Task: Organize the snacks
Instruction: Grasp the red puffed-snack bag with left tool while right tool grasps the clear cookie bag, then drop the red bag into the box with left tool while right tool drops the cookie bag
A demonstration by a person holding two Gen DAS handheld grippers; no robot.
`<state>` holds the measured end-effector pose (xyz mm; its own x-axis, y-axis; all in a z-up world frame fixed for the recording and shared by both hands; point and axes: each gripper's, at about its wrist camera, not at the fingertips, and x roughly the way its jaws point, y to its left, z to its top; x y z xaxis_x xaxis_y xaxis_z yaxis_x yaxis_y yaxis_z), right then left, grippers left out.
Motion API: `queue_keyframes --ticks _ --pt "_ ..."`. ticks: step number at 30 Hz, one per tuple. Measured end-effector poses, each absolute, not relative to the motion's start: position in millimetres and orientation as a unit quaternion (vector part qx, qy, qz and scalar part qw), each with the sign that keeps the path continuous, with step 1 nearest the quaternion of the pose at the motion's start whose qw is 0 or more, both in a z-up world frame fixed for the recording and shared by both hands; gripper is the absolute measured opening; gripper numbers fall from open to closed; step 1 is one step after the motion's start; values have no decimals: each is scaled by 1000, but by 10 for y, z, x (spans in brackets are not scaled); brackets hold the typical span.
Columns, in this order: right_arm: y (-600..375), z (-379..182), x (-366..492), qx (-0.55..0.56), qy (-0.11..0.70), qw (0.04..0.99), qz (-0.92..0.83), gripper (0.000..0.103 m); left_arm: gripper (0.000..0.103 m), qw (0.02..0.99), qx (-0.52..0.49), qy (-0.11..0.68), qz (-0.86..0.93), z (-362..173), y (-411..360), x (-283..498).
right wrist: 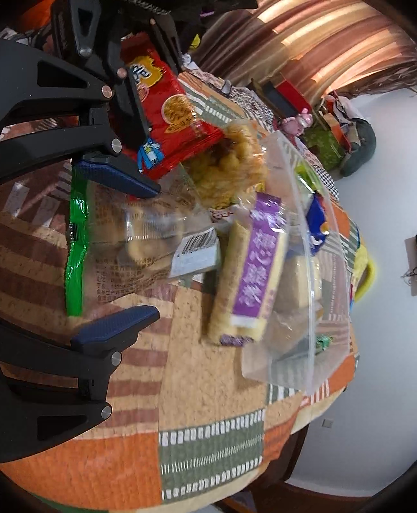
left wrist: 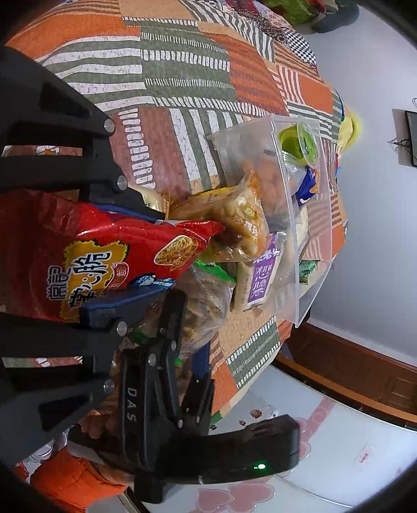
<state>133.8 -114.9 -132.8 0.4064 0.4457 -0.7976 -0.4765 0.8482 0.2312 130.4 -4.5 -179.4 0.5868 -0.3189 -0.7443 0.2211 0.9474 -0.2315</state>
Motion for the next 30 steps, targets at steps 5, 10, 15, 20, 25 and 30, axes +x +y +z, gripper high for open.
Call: queue_keyframes --ticks 5,10,15,20,25,30 --pt "-1198 -1290 1276 -9 464 840 281 48 28 895 -59 416 -151 -1675 -9 1293" --pt "-1275 -1222 1227 -9 456 846 277 44 23 905 -40 397 -149 -1532 -64 1244" --pt "-1392 -1067 1187 2 438 858 269 44 23 914 -35 379 -139 -1394 -59 1243" --pt "-1442 -880 1198 3 414 871 263 44 23 924 -32 358 -132 -1215 -32 1298" --pt "-1484 -714 1246 2 389 885 254 44 23 936 -32 327 -123 -987 18 1370" --pt "-1485 -570 1352 1 367 897 245 44 23 947 -36 296 -117 -787 71 1503"
